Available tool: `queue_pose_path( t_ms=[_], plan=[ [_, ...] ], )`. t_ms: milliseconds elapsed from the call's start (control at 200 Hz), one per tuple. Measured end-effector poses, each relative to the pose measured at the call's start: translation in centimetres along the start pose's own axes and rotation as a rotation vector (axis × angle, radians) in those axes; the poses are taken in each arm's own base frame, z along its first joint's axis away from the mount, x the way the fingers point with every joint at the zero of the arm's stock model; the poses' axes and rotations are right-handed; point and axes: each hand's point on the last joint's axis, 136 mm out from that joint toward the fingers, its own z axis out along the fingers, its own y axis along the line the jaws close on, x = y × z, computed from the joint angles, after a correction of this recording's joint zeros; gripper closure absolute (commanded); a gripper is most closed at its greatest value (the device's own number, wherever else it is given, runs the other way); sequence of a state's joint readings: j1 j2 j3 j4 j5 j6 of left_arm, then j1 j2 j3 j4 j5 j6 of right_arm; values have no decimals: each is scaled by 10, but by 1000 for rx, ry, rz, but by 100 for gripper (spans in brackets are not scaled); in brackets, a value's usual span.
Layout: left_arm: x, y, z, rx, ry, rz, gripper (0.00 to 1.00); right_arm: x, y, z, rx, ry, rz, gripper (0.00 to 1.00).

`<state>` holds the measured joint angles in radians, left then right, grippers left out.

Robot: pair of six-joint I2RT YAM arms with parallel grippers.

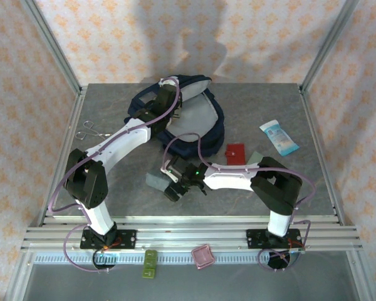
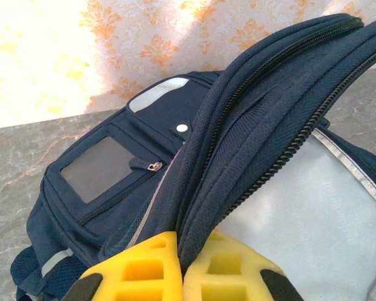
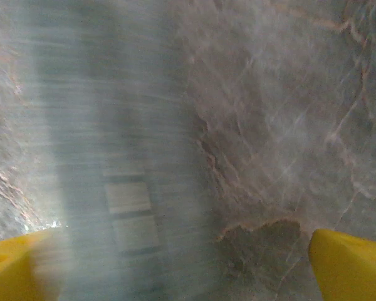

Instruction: Pack books, pencil case, and school supplies into a backpack

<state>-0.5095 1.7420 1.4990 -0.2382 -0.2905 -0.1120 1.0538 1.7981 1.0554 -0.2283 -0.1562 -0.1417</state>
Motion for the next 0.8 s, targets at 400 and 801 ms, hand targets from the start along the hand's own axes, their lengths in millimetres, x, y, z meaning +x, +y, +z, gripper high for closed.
queue_pose_path(
  t_ms=[400,801],
  plan=[
    [2,-2,2,6,7,2,100,10,8,1,-51,32,43,53],
    [2,-2,2,6,7,2,100,11,12,-40,-115,-45,125,84]
  ],
)
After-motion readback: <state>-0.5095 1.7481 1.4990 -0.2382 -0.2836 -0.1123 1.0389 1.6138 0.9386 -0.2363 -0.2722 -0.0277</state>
